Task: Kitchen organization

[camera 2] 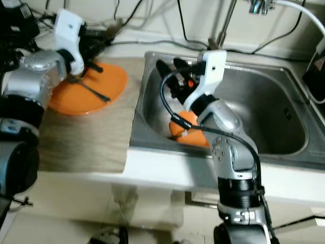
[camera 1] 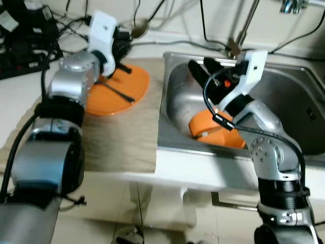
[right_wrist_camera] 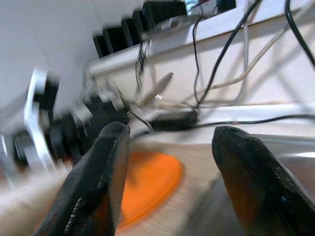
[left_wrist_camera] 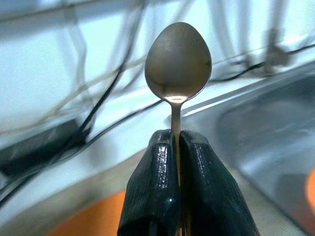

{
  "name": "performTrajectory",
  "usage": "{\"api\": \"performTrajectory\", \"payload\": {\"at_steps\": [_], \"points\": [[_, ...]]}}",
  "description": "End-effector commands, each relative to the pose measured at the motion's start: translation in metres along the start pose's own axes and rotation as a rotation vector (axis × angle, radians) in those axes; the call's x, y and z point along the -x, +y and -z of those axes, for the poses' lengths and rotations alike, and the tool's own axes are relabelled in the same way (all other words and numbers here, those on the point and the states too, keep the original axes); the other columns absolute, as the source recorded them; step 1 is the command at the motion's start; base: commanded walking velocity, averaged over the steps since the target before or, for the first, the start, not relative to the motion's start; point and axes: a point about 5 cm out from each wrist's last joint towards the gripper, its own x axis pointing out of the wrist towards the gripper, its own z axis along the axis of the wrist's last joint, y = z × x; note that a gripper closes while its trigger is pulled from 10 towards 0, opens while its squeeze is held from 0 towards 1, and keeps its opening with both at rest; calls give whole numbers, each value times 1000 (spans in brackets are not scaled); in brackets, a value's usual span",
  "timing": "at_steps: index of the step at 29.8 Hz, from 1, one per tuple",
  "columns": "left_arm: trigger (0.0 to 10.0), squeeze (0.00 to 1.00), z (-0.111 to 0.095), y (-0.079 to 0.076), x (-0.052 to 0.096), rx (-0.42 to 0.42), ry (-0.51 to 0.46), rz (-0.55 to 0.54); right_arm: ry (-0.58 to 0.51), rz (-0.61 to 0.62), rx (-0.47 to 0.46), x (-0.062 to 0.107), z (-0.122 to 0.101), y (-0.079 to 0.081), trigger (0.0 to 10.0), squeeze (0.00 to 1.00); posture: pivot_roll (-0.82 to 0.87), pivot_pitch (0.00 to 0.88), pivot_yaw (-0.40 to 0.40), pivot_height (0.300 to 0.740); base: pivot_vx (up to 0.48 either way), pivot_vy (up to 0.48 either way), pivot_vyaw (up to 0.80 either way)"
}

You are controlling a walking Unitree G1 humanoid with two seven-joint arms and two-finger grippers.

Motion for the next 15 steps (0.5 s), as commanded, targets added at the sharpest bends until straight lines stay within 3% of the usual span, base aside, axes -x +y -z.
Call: {"api": "performTrajectory", "payload": {"at_steps": [1,6,8,9,15], "points": [[0,0,-21,-9,3,-93,-112,28,-53,-11,-76,0,-12,2,10000,1000,37,23,-40,740,0,0,0],[0,0,-17,-23,12,-123,-144,35,-72,-54,-136,-1,-17,6,10000,1000,38,27,-44,740,0,0,0],[0,0,-17,-27,15,-170,-168,42,-73,-56,-147,-1,-17,7,10000,1000,36,26,-49,740,0,0,0],[0,0,-16,-37,20,-222,-203,62,-66,-48,-160,-2,-18,5,10000,1000,35,27,-58,740,0,0,0],[0,0,-20,-63,29,-238,-270,118,-56,-50,-179,-8,-21,4,10000,1000,36,25,-60,740,0,0,0]]}}
